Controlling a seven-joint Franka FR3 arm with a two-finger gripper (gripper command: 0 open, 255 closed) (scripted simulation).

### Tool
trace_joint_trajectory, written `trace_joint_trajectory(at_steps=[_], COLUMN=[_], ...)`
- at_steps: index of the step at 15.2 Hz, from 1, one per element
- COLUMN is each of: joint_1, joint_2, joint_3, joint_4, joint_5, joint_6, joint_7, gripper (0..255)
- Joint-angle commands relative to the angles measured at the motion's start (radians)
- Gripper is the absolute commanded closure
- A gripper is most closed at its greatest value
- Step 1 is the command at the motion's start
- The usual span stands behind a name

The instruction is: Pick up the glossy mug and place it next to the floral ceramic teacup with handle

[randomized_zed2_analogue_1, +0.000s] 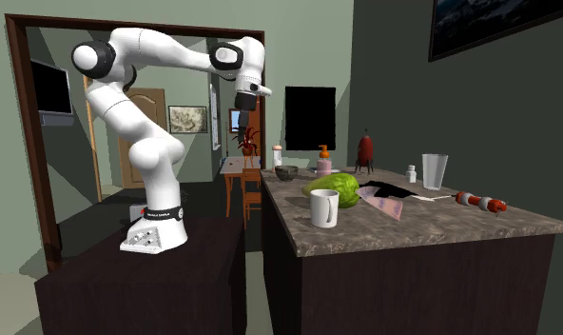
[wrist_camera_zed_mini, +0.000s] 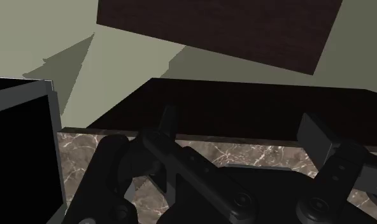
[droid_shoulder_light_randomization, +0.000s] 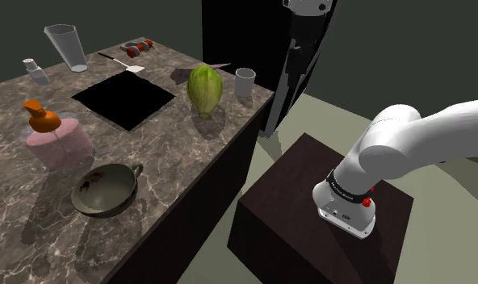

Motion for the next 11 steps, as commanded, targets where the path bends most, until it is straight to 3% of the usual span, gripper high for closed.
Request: trace_joint_trajectory(at_steps=[1, 11], joint_1=[0.0, -0.033], joint_2=[0.0, 0.314], joint_3=[0.0, -0.068], joint_4=[0.0, 0.058], joint_5=[0.0, -0.071], joint_6=[0.0, 0.31], joint_7=[0.0, -0.117], gripper=[0, 0])
